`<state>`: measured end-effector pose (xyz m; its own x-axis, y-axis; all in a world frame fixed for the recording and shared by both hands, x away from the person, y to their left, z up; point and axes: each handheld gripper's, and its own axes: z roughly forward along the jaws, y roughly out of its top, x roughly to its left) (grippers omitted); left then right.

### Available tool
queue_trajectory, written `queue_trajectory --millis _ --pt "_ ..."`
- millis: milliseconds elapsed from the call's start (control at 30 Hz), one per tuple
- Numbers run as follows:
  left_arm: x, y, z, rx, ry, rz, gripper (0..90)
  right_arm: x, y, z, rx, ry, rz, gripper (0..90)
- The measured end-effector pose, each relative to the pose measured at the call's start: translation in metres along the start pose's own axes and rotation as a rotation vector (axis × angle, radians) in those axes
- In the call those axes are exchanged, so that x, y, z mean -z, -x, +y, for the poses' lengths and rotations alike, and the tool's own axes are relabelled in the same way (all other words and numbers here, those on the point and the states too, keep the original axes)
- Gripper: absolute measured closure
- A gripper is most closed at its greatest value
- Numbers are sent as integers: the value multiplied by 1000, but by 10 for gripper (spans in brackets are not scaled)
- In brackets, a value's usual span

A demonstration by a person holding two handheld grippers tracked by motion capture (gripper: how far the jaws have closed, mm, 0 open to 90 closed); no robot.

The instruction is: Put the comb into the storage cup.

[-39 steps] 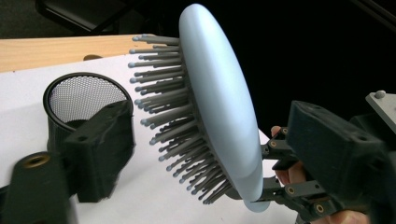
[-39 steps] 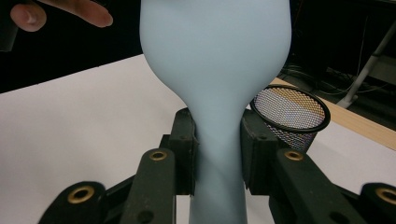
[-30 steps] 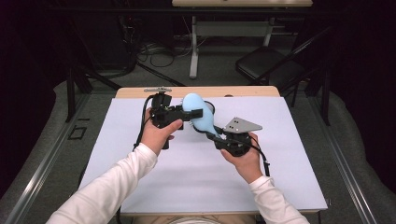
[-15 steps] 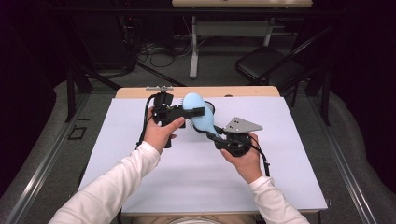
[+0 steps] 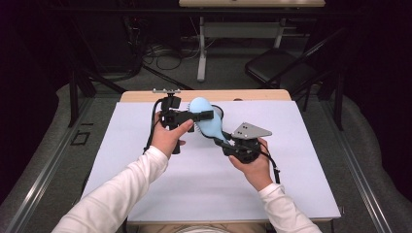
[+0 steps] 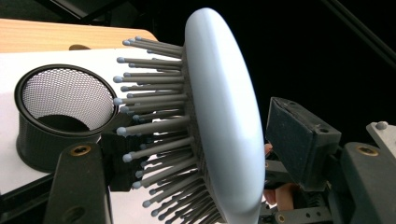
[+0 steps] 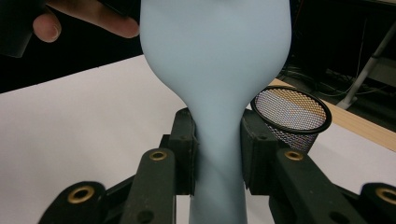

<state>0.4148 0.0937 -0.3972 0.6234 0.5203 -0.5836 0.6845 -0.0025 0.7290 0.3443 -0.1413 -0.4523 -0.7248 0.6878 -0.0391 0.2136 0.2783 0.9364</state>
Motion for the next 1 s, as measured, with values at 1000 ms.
queue_trajectory --millis 1000 --pt "0 -2 0 63 2 -18 391 -2 -1 -3 16 -6 -11 698"
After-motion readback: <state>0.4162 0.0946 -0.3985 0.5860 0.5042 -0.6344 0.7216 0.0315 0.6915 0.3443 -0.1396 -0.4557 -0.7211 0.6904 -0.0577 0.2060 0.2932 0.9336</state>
